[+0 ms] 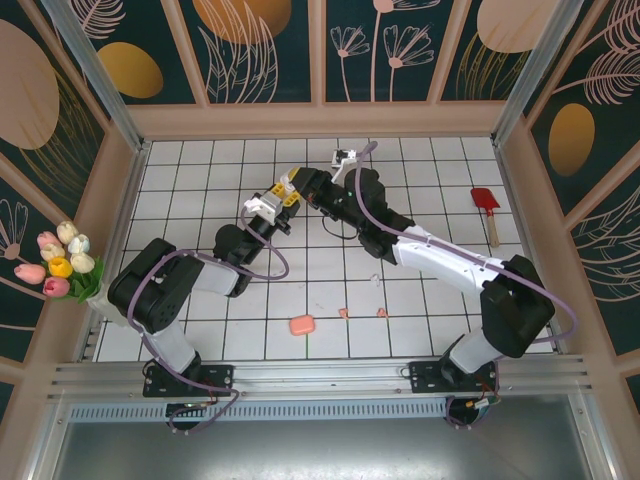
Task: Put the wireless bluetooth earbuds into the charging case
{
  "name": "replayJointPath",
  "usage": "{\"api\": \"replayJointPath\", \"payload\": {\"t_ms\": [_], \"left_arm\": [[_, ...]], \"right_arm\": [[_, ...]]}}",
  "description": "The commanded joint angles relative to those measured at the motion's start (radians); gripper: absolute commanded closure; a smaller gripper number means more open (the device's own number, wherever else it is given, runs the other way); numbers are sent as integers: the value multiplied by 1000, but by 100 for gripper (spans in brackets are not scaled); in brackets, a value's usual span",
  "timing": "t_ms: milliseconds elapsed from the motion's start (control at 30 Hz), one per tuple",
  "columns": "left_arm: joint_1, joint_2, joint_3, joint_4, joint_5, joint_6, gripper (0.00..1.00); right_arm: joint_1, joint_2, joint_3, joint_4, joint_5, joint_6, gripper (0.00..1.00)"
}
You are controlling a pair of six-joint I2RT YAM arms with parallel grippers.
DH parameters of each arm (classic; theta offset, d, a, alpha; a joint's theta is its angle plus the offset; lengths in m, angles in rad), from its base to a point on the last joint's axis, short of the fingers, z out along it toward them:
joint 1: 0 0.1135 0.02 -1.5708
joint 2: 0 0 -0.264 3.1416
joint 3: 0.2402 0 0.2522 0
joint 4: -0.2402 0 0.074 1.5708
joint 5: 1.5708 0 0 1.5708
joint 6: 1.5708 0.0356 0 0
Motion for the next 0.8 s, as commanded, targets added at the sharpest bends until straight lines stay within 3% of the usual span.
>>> {"api": "replayJointPath", "payload": {"t_ms": [0, 767], "left_arm": [[-7, -17, 21, 168, -2, 11, 100], [-7, -22, 18, 160, 10, 10, 100]], "right_arm": [[7, 12, -17, 60, -17, 14, 80], [0, 62, 2, -4, -27, 26, 81]]}}
